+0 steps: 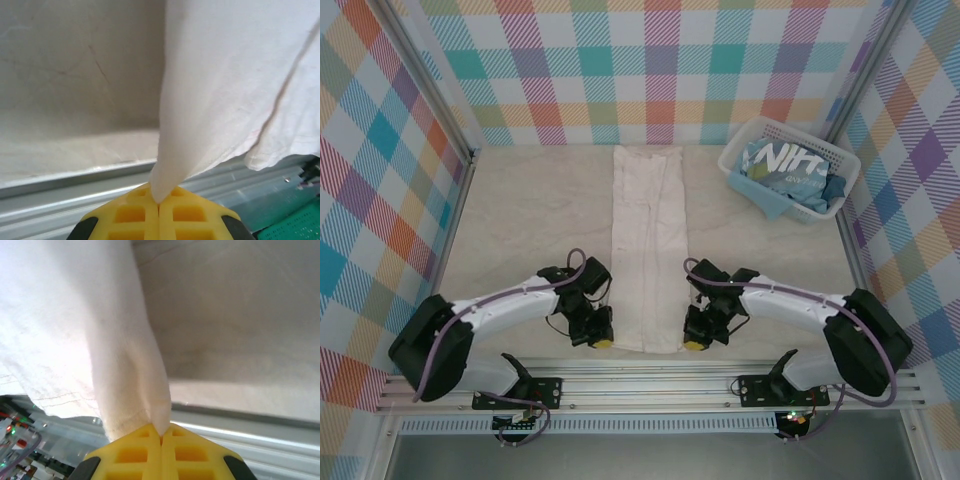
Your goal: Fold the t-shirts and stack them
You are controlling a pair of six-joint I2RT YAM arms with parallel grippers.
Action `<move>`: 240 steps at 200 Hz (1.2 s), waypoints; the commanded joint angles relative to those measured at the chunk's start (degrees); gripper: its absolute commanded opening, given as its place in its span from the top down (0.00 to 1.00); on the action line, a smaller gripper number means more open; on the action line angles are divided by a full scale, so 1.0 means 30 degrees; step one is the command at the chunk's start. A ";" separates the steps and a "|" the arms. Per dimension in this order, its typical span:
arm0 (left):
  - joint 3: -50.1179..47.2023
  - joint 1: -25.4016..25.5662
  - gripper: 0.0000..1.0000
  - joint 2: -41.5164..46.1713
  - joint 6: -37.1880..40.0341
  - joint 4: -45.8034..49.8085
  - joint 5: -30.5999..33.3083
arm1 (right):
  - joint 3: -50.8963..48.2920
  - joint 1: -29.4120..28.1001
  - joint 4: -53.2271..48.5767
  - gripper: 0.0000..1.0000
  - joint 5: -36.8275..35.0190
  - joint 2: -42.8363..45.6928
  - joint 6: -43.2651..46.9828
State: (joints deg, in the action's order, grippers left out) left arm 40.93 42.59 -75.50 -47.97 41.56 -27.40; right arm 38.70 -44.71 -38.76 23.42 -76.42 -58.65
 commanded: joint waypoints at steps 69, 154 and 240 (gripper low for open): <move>0.5179 -0.3182 1.00 -0.1563 -0.0697 0.0074 0.2644 | 0.5694 0.2962 -0.1775 1.00 -0.1763 -0.1828 0.1383; 1.2232 -0.6371 1.00 -0.7940 0.1152 -0.0346 0.3338 | 1.3696 0.6242 -0.2286 1.00 -0.2431 -0.7886 0.4313; 1.9141 -0.8098 1.00 -1.4224 0.2502 0.0106 0.2976 | 2.1026 0.8045 -0.3020 1.00 -0.1831 -1.4667 0.5549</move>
State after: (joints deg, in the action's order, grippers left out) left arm 93.19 19.59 -114.21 -42.78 40.42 -17.89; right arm 98.30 -21.63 -45.19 16.97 -117.32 -43.81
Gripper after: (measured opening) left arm 0.046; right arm 0.048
